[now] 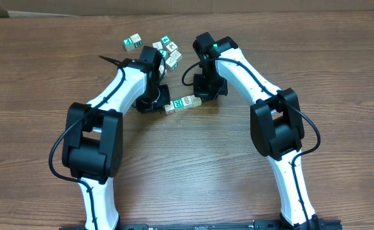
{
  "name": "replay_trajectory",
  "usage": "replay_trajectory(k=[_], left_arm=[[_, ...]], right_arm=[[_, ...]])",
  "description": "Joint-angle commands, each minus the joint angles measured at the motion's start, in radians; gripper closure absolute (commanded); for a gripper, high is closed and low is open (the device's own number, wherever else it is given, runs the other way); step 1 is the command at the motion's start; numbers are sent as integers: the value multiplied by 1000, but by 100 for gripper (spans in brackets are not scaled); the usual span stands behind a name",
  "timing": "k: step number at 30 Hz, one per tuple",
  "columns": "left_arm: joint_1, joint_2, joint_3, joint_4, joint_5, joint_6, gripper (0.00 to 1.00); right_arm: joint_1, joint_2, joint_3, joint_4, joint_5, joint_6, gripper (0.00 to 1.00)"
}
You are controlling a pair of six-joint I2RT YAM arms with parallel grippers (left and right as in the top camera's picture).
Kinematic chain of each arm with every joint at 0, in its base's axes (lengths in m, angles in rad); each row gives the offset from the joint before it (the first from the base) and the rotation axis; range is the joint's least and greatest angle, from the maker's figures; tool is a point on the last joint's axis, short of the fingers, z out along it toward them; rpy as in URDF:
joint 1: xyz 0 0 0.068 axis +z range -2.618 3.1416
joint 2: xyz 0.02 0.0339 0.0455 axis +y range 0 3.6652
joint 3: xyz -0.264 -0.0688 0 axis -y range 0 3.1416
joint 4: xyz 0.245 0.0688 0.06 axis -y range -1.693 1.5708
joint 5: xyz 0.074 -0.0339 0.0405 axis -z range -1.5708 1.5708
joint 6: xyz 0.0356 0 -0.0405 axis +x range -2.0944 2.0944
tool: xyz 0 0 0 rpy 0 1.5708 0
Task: Form a horizontal line
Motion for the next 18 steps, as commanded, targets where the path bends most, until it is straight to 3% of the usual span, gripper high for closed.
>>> replay_trajectory(k=[1, 18], left_arm=[[-10, 0, -8, 1, -14, 6, 96], [-14, 0, -8, 12, -14, 7, 96]], right_arm=[[-2, 7, 10, 2, 15, 4, 96], [-2, 7, 10, -9, 11, 5, 96]])
